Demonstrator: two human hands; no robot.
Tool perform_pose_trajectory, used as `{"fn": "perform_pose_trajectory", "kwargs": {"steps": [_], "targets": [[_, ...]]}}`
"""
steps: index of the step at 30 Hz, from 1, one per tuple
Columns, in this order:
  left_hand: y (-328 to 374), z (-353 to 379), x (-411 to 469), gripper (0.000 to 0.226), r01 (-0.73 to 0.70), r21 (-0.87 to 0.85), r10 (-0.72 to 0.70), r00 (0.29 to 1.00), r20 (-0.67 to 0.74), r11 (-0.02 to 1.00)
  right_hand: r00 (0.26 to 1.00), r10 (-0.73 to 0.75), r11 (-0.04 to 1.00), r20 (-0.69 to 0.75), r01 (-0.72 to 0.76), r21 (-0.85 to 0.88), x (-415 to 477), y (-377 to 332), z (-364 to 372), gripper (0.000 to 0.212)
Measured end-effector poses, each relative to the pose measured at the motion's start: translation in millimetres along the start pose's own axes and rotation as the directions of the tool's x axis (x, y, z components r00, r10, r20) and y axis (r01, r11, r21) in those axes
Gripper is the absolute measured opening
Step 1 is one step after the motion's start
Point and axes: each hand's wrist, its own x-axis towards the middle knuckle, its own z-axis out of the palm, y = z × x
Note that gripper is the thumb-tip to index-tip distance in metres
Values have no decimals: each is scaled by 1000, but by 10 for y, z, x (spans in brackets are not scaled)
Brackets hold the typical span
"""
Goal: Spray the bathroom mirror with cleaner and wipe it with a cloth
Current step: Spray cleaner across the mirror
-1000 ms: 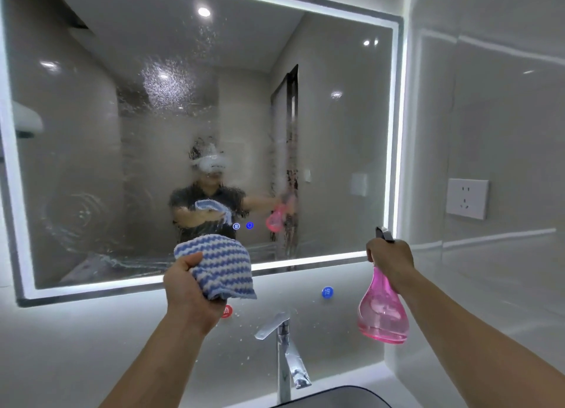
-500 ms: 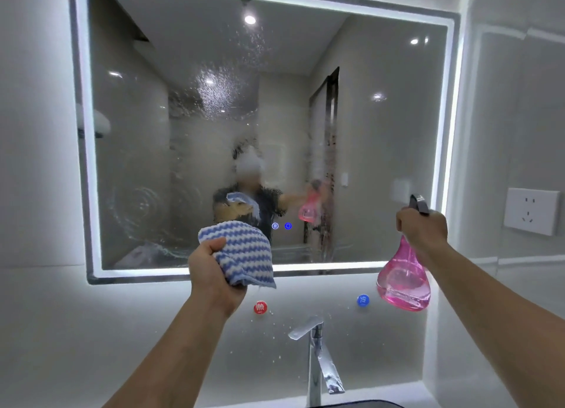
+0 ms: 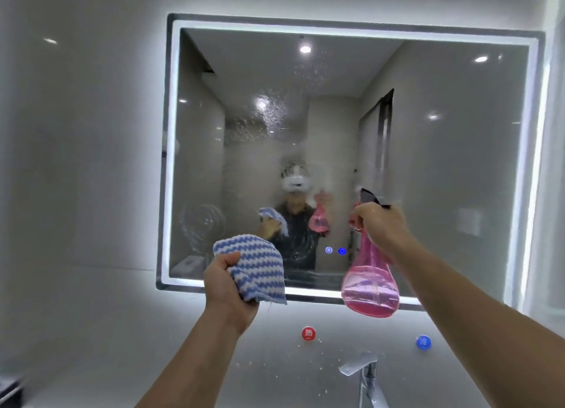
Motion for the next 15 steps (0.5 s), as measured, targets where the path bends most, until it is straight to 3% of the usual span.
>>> {"fn": "perform_pose_trajectory", "kwargs": {"steps": [4,10,15], "targets": [[239,-138,-36,47,-51,9,51,998,-28,999,994,-38,998,98,42,-43,-160,-149,409,21],[609,-383,-116,48,-116,4,116,992,-40,993,978,-10,998,206,21,-55,-327,-287,929,21],[787,-489,-204,23,-204,-68,203,979,-23,977,966,-21,1000,258,19,11,-466,-268,1211,11]]}}
